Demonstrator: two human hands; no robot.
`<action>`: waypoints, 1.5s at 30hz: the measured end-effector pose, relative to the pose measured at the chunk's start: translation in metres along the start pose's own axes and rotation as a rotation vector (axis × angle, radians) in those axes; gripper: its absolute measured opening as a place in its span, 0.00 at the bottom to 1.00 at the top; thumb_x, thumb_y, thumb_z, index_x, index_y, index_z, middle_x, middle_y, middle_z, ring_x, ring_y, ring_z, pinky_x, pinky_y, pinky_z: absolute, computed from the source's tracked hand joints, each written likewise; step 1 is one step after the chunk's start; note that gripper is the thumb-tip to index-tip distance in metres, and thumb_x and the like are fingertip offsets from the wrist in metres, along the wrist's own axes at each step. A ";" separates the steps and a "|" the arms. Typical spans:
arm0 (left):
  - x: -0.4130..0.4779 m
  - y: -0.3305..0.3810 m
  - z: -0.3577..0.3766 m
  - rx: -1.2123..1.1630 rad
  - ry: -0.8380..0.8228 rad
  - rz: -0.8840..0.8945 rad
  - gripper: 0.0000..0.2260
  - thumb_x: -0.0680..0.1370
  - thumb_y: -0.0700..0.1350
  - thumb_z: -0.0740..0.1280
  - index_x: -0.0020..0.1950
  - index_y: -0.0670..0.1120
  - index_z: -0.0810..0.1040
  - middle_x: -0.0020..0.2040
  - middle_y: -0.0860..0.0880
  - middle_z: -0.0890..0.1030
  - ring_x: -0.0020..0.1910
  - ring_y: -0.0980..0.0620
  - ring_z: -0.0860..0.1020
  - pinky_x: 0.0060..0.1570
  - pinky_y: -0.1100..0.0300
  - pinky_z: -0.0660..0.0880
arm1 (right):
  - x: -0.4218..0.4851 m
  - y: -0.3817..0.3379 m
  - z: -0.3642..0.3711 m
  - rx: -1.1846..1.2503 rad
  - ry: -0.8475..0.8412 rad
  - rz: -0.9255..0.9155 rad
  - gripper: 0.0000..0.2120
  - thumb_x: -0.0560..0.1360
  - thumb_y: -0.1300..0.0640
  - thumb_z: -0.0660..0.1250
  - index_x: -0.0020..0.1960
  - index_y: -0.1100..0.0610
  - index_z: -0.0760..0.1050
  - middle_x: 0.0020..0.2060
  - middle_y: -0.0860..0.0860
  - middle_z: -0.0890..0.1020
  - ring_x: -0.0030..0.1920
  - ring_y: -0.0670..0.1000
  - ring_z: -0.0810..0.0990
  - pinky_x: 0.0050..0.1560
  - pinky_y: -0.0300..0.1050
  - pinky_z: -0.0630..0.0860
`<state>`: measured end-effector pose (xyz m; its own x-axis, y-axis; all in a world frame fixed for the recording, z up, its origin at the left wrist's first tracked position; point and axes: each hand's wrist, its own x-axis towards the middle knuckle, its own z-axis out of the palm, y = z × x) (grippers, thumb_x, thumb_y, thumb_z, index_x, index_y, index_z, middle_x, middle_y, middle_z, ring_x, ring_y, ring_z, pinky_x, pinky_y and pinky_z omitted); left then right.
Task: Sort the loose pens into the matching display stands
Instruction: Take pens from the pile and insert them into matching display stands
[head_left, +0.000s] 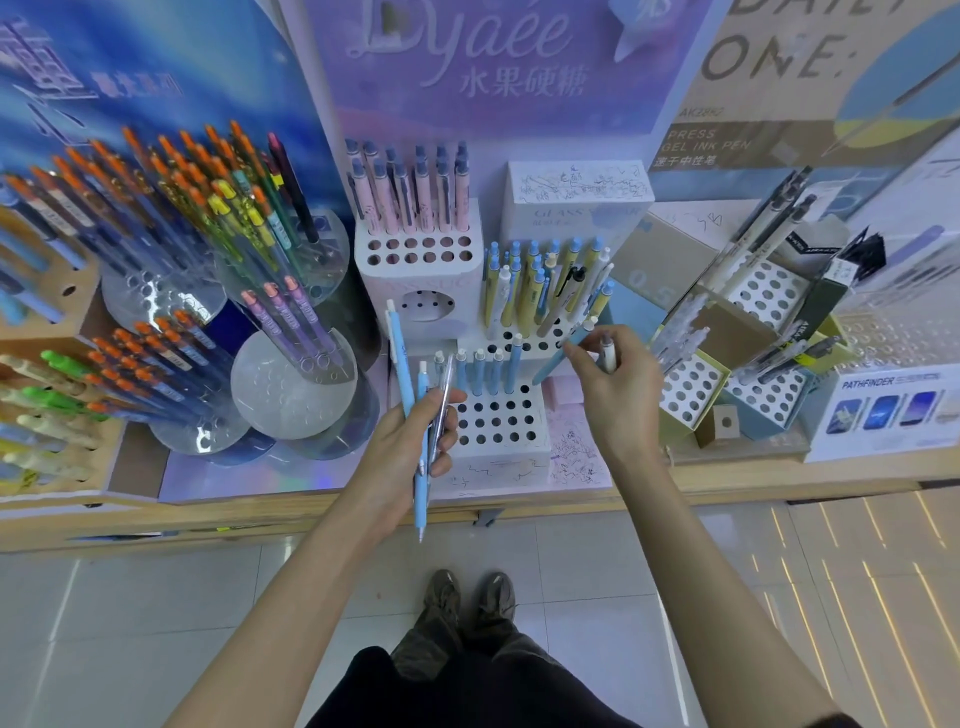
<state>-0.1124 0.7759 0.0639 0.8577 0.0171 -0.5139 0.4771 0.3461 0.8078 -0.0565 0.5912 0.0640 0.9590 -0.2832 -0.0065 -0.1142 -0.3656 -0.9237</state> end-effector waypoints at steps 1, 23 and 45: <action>0.000 0.000 -0.001 0.017 0.003 0.010 0.10 0.82 0.44 0.59 0.51 0.42 0.78 0.33 0.51 0.72 0.30 0.56 0.67 0.23 0.66 0.61 | 0.001 0.002 0.002 0.002 0.000 0.001 0.05 0.75 0.59 0.70 0.44 0.57 0.74 0.35 0.43 0.76 0.33 0.37 0.72 0.35 0.29 0.67; 0.004 0.000 -0.012 0.029 0.065 0.078 0.08 0.81 0.45 0.59 0.52 0.43 0.77 0.37 0.49 0.72 0.34 0.54 0.69 0.26 0.64 0.65 | -0.005 0.034 0.027 -0.121 -0.115 -0.116 0.05 0.76 0.60 0.68 0.49 0.61 0.75 0.39 0.45 0.76 0.34 0.40 0.72 0.38 0.36 0.67; 0.006 0.005 -0.013 0.026 0.082 0.105 0.08 0.81 0.44 0.59 0.49 0.46 0.77 0.35 0.51 0.72 0.33 0.55 0.68 0.26 0.64 0.64 | 0.010 0.011 0.029 -0.345 -0.289 -0.334 0.16 0.77 0.56 0.66 0.65 0.54 0.75 0.58 0.45 0.77 0.53 0.40 0.73 0.47 0.38 0.70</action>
<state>-0.1070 0.7897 0.0609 0.8850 0.1286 -0.4474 0.3916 0.3139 0.8649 -0.0410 0.6102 0.0431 0.9841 0.1346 0.1157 0.1766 -0.6764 -0.7151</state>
